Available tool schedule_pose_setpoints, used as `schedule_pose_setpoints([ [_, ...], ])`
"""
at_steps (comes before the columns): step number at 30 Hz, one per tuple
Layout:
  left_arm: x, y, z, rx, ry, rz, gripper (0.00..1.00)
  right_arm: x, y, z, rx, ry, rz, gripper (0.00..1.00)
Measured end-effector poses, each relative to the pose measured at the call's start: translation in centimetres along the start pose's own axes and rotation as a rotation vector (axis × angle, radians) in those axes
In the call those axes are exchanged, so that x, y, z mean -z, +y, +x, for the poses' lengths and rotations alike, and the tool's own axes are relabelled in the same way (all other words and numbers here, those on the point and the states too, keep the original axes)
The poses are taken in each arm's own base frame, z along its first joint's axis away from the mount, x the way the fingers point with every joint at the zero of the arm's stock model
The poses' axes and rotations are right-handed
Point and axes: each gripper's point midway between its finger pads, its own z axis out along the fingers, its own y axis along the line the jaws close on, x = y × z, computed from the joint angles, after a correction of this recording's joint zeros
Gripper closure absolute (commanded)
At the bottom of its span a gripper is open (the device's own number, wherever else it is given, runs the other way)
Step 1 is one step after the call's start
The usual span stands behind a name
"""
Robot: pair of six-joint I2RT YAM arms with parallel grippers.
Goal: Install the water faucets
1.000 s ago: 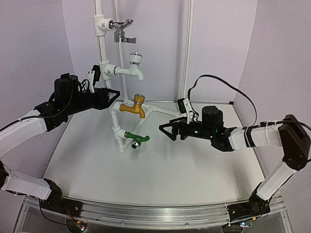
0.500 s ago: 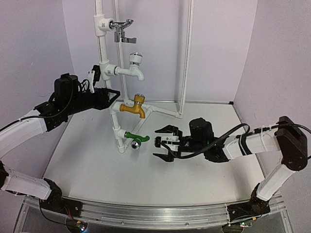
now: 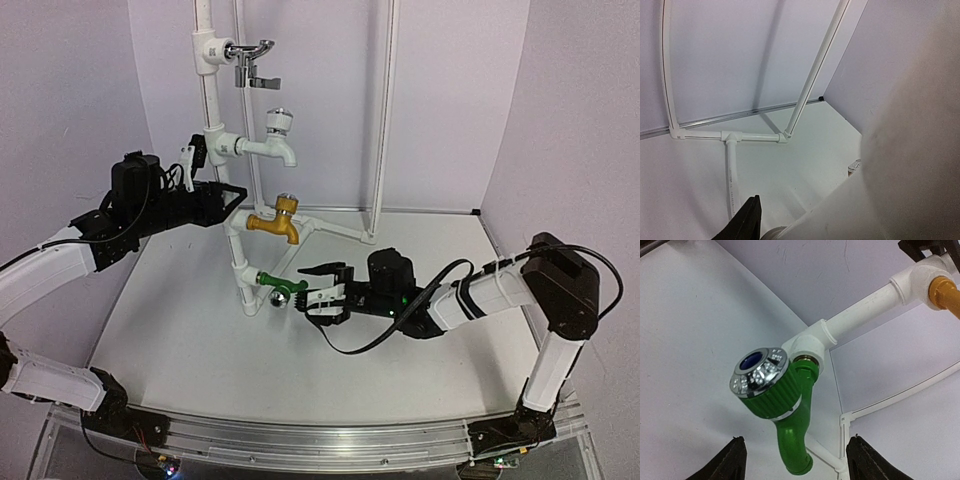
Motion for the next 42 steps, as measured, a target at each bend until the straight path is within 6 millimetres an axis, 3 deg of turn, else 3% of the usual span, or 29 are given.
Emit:
schedule_pose_setpoints([
  [5,0.0,0.0,0.0,0.0,0.001,0.001,1.0,-0.8,-0.8,-0.7,0.015,-0.025,0.028,0.34],
  [16,0.1,0.0,0.0,-0.001,0.002,0.004,1.0,-2.1,0.1,-0.8,0.029,-0.028,0.012,0.4],
  [21,0.2,-0.1,0.1,-0.002,0.002,0.006,1.0,-3.0,0.7,-0.9,0.031,-0.027,0.004,0.48],
  [32,0.2,0.0,0.1,-0.002,0.001,0.006,1.0,-3.6,0.5,-1.1,0.019,-0.031,0.033,0.79],
  [42,0.4,0.3,0.0,-0.001,0.001,-0.004,1.0,-4.1,0.4,-1.3,-0.122,-0.069,0.067,0.88],
])
